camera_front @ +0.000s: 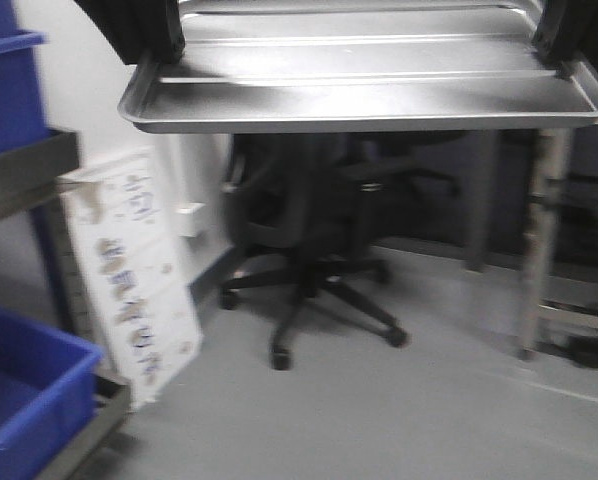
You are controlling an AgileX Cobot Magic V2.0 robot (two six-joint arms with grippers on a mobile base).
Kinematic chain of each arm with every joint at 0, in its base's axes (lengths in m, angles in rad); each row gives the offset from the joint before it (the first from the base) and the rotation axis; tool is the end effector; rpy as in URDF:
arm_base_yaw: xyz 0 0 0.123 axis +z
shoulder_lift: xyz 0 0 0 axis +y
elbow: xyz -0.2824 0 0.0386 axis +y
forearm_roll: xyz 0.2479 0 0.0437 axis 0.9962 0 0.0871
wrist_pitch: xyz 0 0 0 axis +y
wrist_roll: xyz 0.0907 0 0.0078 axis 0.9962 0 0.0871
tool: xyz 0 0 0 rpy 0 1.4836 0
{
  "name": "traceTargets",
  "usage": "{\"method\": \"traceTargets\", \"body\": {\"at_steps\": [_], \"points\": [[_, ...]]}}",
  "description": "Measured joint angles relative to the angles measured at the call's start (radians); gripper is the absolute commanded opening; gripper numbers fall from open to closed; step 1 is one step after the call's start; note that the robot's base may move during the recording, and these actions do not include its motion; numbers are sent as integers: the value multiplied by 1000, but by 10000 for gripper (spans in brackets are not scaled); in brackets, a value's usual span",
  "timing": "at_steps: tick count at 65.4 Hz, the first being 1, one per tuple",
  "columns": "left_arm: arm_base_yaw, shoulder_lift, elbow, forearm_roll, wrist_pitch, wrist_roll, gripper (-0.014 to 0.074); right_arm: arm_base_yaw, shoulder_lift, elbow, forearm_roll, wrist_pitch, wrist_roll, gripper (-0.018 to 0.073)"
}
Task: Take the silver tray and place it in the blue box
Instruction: 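Keep holding the tray while the base drives to the blue bin shelf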
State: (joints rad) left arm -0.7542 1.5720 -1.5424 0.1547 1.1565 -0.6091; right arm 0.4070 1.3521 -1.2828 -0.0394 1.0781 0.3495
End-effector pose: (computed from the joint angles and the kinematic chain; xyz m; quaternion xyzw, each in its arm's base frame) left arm 0.2488 -0.2161 0.3615 0.0839 0.9658 -0.0878 0.2289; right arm 0.2502 0.1044 0.3541 -0.0324 0.9669 0.0755 0.2417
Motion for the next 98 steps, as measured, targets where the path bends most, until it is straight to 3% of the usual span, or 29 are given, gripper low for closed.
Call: {"method": "traceTargets", "body": {"at_steps": [98], "points": [[0,0,0,0,0,0,-105,0,0,0,0,0,0,57]]}}
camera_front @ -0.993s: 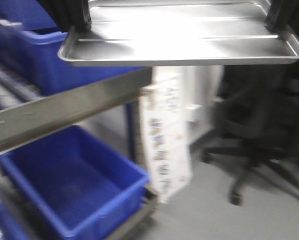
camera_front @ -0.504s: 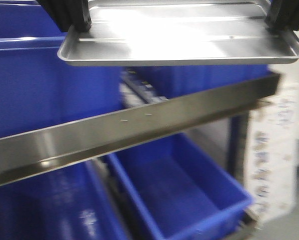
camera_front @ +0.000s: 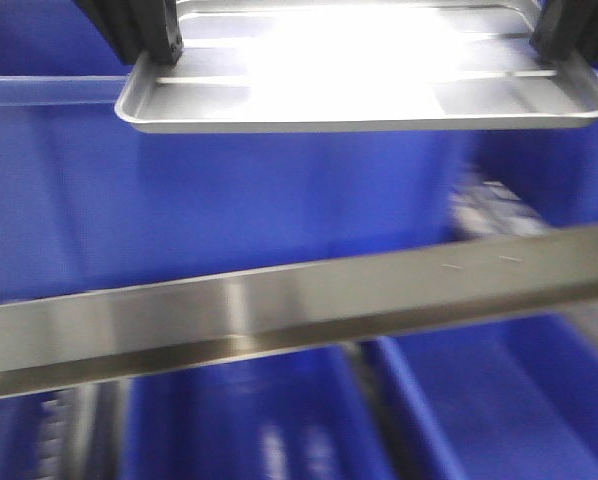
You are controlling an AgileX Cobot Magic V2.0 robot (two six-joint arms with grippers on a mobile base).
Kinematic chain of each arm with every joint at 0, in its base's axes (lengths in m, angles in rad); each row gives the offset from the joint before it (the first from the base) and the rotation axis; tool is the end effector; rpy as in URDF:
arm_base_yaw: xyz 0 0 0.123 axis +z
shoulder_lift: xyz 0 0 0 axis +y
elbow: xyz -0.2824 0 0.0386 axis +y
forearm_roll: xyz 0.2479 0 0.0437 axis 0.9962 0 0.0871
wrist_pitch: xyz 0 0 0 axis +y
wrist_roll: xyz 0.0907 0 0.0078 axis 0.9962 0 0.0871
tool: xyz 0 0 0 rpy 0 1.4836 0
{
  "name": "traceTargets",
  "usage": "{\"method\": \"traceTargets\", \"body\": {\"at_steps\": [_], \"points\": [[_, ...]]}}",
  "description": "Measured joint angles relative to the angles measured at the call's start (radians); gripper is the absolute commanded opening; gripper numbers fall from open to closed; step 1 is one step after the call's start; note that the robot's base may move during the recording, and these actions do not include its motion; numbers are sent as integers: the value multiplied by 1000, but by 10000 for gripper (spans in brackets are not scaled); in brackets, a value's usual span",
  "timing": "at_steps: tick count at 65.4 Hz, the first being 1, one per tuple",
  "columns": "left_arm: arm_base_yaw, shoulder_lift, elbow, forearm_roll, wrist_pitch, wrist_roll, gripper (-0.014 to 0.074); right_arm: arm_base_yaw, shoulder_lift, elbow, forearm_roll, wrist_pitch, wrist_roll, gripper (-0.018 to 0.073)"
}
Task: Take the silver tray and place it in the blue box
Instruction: 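Keep holding the tray while the base drives to the blue bin shelf, then carry the silver tray over the blue bin with both grippers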
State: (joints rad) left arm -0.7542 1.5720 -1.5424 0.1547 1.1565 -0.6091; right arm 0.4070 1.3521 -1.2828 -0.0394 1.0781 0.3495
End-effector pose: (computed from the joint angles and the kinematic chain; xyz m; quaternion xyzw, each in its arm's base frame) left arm 0.2488 -0.2161 0.3615 0.0839 0.9658 -0.0878 0.2289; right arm 0.2502 0.1044 0.3541 -0.0324 0.9669 0.0755 0.2417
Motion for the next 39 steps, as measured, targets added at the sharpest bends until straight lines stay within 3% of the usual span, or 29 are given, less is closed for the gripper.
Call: {"method": "traceTargets", "body": {"at_steps": [39], "points": [[0,-2,-4,0,4,-2,-105,0,0,0,0,0,0,57]]}}
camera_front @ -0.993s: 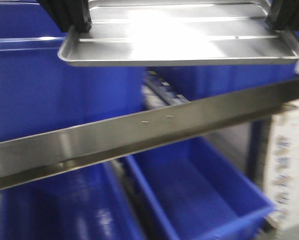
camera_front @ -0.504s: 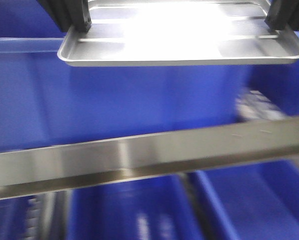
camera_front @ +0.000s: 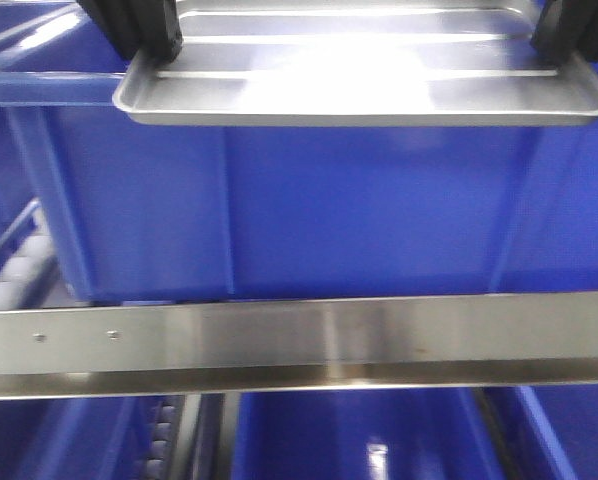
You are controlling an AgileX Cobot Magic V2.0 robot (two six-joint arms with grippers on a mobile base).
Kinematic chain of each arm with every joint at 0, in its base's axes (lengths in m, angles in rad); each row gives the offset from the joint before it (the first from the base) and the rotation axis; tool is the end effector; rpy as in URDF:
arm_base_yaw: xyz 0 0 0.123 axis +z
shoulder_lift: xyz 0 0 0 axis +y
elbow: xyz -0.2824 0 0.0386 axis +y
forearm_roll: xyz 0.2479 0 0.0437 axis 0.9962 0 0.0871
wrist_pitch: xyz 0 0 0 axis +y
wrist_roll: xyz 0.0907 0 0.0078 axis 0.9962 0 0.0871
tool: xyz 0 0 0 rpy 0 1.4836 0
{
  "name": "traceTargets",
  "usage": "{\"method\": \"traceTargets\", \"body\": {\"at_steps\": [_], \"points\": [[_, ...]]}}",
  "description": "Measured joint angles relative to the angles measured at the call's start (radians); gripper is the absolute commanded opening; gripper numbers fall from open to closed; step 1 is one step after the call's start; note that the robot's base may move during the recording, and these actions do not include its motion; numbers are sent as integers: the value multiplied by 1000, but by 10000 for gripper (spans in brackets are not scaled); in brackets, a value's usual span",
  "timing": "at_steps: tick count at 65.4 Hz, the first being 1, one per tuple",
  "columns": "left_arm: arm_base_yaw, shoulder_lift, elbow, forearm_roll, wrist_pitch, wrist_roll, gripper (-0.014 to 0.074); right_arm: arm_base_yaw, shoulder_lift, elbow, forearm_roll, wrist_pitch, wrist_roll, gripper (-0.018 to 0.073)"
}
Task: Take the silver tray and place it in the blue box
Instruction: 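Carry the silver tray over the blue bin with both grippers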
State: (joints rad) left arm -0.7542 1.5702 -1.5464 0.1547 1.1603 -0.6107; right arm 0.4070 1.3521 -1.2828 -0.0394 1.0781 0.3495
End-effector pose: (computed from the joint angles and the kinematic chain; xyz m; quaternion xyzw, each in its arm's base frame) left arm 0.2484 -0.2157 0.3631 0.0828 0.9657 -0.0885 0.2296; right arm 0.2502 0.1044 0.3541 -0.0324 0.9669 0.0755 0.2417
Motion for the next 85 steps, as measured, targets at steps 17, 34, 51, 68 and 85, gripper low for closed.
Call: {"method": "traceTargets", "body": {"at_steps": [17,34,51,68,85], "points": [[0,0,0,-1,0,-3,-105,0,0,0,0,0,0,57],[0,0,0,-1,0,-3,-105,0,0,0,0,0,0,57],[0,0,0,-1,0,-3,-105,0,0,0,0,0,0,57],[0,0,0,-1,0,-3,-105,0,0,0,0,2,0,57],[0,0,0,-1,-4,-3,-105,0,0,0,0,2,0,57]]}}
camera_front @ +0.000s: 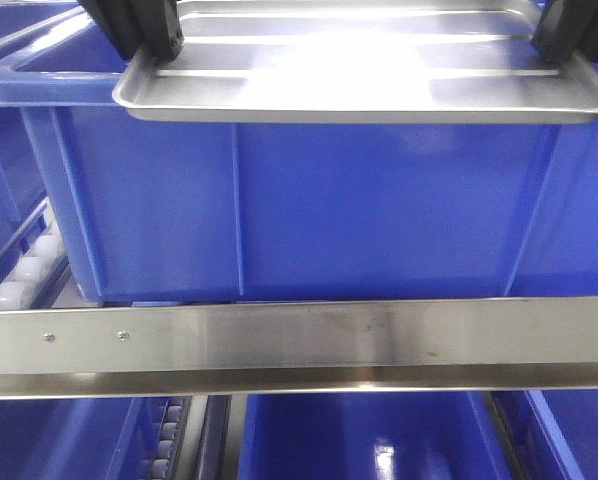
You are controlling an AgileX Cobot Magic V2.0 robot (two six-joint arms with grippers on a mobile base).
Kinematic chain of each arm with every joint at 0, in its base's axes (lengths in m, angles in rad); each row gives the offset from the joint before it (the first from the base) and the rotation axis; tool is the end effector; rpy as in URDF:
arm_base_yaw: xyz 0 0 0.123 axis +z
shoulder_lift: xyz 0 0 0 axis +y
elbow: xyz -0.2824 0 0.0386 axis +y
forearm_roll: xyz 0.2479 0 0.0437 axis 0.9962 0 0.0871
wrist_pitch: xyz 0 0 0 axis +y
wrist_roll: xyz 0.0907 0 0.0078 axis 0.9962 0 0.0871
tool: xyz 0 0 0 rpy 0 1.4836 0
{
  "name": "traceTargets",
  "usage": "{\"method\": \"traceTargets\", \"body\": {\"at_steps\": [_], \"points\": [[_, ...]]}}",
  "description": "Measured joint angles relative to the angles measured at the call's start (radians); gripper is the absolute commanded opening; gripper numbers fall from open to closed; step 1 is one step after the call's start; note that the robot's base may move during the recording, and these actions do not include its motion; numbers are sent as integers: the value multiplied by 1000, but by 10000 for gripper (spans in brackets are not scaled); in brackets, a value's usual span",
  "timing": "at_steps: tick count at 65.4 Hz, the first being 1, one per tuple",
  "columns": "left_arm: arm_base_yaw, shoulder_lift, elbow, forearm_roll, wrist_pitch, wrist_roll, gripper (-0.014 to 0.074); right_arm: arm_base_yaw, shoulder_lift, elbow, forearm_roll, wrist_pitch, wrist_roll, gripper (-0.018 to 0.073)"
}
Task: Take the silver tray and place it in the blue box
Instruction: 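Carry the silver tray over the blue bin with both grippers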
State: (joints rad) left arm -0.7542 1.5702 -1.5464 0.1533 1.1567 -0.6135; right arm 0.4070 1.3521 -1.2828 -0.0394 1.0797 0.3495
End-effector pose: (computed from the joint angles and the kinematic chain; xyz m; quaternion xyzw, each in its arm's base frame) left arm 0.2485 -0.2160 0.3633 0.0814 0.9654 -0.0905 0.2304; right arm 0.2501 0.1044 0.3540 -0.0324 0.9671 0.0752 0.2410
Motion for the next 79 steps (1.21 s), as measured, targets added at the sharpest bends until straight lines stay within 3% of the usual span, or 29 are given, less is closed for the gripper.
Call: {"method": "traceTargets", "body": {"at_steps": [17,33,47,67,79], "points": [[0,0,-6,-9,-1,8,-105,0,0,-7,-2,0,-2,57],[0,0,-118,64,-9,38,-105,0,0,-122,-22,4,-20,57],[20,0,-181,127,-112,62,-105,-8,5,-235,-53,-20,-40,57],[109,132,-182,128,-260,74,-105,-55,166,-266,-64,-128,-48,57],[125,250,-182,127,-339,74,-105,-85,284,-266,-74,-166,-48,57]]}}
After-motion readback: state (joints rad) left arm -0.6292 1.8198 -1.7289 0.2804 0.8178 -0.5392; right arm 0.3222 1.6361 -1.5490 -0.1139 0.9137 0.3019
